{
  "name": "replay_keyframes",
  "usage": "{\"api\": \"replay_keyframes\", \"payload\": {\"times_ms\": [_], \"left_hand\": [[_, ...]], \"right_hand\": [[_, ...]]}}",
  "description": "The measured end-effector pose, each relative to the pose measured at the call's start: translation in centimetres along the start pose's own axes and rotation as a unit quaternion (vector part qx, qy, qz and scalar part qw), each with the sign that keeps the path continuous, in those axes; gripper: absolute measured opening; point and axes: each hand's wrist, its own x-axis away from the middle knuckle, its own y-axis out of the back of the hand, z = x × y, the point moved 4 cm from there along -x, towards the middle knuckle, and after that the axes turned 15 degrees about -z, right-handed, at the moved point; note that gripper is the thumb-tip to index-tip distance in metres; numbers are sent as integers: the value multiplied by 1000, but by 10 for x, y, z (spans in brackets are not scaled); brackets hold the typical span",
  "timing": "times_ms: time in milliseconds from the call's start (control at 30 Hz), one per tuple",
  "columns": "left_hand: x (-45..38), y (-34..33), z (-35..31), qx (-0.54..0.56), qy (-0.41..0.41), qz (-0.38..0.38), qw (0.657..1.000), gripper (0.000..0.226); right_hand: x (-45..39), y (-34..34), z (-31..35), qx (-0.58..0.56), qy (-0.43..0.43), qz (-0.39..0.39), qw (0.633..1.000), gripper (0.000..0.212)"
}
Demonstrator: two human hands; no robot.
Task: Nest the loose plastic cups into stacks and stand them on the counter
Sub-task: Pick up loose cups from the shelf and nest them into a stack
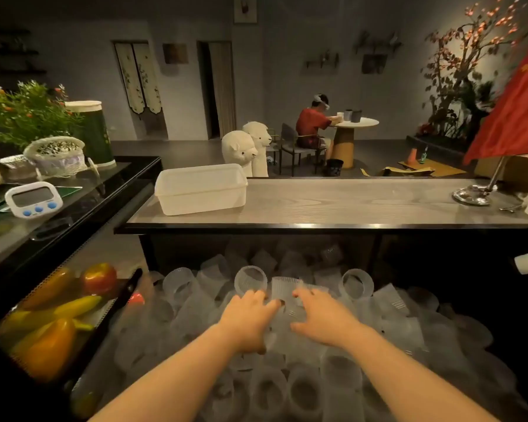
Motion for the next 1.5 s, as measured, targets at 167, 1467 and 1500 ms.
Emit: {"api": "replay_keyframes", "payload": {"times_ms": [167, 1467, 1500], "left_hand": [[-7, -20, -2, -42, -38, -23, 998, 89], [58, 67, 13, 504, 205, -169, 822, 83], [59, 68, 11, 509, 206, -163, 820, 86]], "right_hand": [[5, -36, -3, 54, 30, 93, 994, 95], [35, 63, 24, -584, -142, -197, 774, 70], [38, 66, 30, -593, -128, -181, 774, 70]]}}
